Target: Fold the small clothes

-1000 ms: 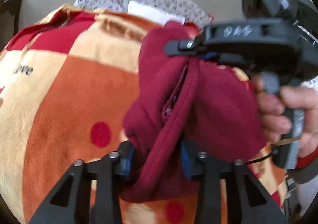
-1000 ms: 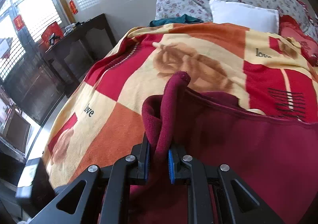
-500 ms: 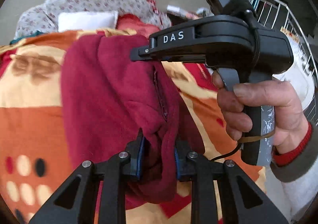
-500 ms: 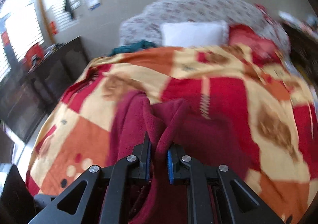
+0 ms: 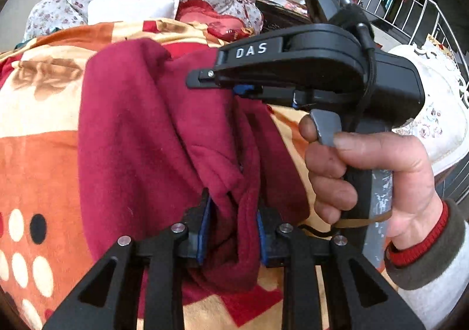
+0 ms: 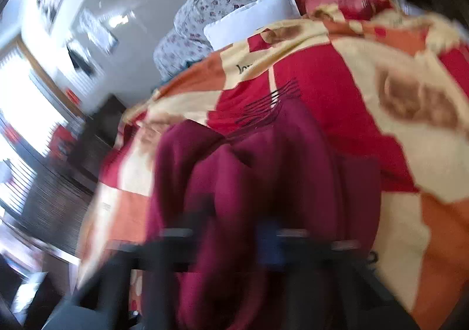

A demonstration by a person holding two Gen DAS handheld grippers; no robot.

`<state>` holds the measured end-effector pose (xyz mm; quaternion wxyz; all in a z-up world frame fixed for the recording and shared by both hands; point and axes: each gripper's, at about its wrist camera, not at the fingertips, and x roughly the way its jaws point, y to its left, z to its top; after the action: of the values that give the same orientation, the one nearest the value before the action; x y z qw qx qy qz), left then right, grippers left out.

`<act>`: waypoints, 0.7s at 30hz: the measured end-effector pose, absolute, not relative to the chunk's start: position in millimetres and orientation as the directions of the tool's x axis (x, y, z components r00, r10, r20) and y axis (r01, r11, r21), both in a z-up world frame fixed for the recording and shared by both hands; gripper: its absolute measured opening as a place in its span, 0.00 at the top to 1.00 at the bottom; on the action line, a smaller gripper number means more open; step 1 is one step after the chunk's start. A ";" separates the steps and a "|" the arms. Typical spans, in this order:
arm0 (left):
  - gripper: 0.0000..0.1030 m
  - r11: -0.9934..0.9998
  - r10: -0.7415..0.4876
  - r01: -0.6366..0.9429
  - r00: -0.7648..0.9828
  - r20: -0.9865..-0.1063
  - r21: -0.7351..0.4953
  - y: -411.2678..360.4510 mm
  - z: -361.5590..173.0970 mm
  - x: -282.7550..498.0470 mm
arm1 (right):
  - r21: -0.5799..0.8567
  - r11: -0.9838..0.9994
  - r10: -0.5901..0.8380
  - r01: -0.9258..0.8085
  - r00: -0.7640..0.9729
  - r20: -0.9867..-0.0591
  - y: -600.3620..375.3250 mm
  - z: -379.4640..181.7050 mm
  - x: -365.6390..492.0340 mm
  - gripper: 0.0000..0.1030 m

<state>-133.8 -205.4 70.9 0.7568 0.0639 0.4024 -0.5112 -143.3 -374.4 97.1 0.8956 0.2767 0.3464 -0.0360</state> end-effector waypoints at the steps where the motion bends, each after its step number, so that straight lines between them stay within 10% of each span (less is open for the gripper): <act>1: 0.73 0.473 -0.726 0.825 0.167 -0.667 -0.309 -200.7 78.4 -139.4 | 0.428 0.872 0.103 0.237 0.766 -0.635 -370.5 106.3 -146.8 0.85; 6: 0.25 0.418 -0.763 0.883 0.212 -0.610 -0.215 -160.3 121.0 -163.1 | 0.133 0.956 -0.108 0.261 0.736 -0.669 -362.4 135.2 -150.6 0.86; 10: 0.24 0.502 -0.720 0.857 0.339 -0.605 -0.117 -140.3 124.5 -157.6 | -0.005 0.943 -0.229 0.334 0.635 -0.738 -376.8 92.3 -134.0 0.83; 13: 0.24 0.573 -0.625 0.817 0.388 -0.677 -0.060 -146.8 104.9 -143.8 | 0.107 0.913 -0.200 0.394 0.660 -0.724 -398.5 95.9 -149.6 0.59; 21: 0.24 0.605 -0.550 0.794 0.357 -0.755 -0.065 -168.4 62.0 -126.0 | 0.235 0.955 0.031 0.182 0.725 -0.688 -345.2 130.8 -206.7 0.67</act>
<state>-126.0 -168.4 62.0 0.8085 0.1581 0.3856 -0.4154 -206.7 -345.2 130.8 0.9173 0.1444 0.3688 -0.0409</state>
